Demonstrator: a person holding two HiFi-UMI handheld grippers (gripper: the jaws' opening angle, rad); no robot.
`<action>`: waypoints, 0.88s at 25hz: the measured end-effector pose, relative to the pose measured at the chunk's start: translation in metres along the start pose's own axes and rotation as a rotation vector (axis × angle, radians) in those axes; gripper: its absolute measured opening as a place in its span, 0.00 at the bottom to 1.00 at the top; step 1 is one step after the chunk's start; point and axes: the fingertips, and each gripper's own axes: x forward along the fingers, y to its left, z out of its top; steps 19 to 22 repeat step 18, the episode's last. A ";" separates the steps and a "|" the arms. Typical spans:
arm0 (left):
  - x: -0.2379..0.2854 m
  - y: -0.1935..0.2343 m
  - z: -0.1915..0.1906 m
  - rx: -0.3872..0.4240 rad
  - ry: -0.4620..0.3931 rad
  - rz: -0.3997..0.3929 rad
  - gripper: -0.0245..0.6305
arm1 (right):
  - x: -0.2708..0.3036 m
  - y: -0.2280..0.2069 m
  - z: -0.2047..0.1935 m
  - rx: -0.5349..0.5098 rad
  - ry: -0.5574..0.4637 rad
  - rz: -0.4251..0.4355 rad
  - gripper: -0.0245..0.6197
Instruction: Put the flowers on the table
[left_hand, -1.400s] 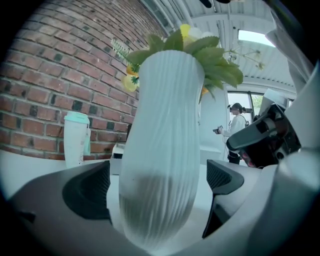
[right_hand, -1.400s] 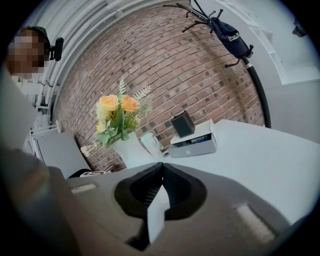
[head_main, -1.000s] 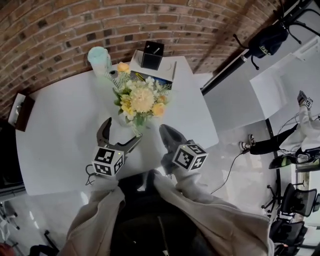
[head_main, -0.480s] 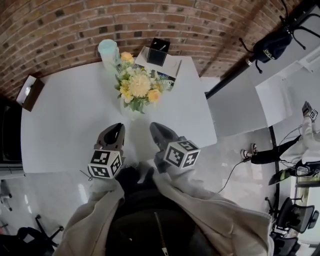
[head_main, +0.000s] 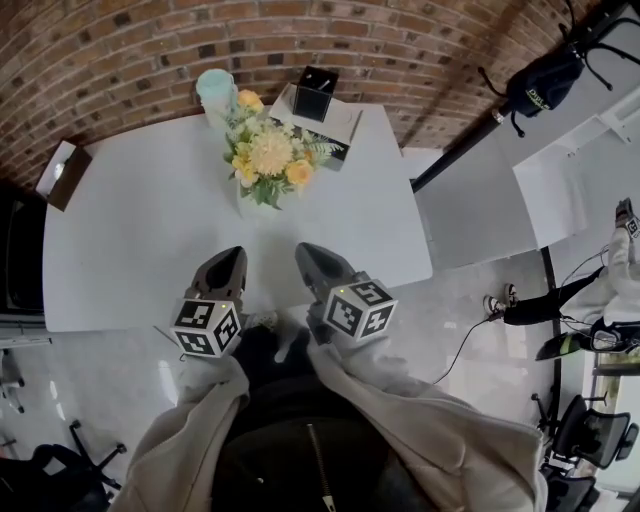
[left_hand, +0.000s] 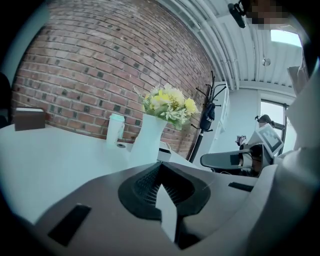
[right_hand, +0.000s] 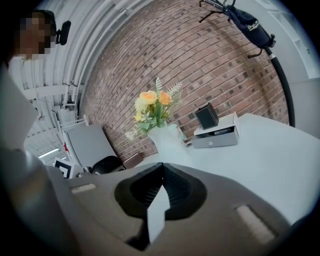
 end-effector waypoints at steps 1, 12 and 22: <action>-0.001 -0.001 0.000 -0.002 0.000 -0.001 0.04 | -0.002 0.000 0.000 -0.002 0.001 -0.001 0.04; 0.007 -0.014 -0.004 0.004 0.005 -0.026 0.04 | -0.011 -0.005 0.003 -0.020 -0.003 -0.002 0.04; 0.010 -0.016 -0.006 -0.006 0.005 -0.033 0.04 | -0.009 -0.004 0.003 -0.030 0.008 0.009 0.04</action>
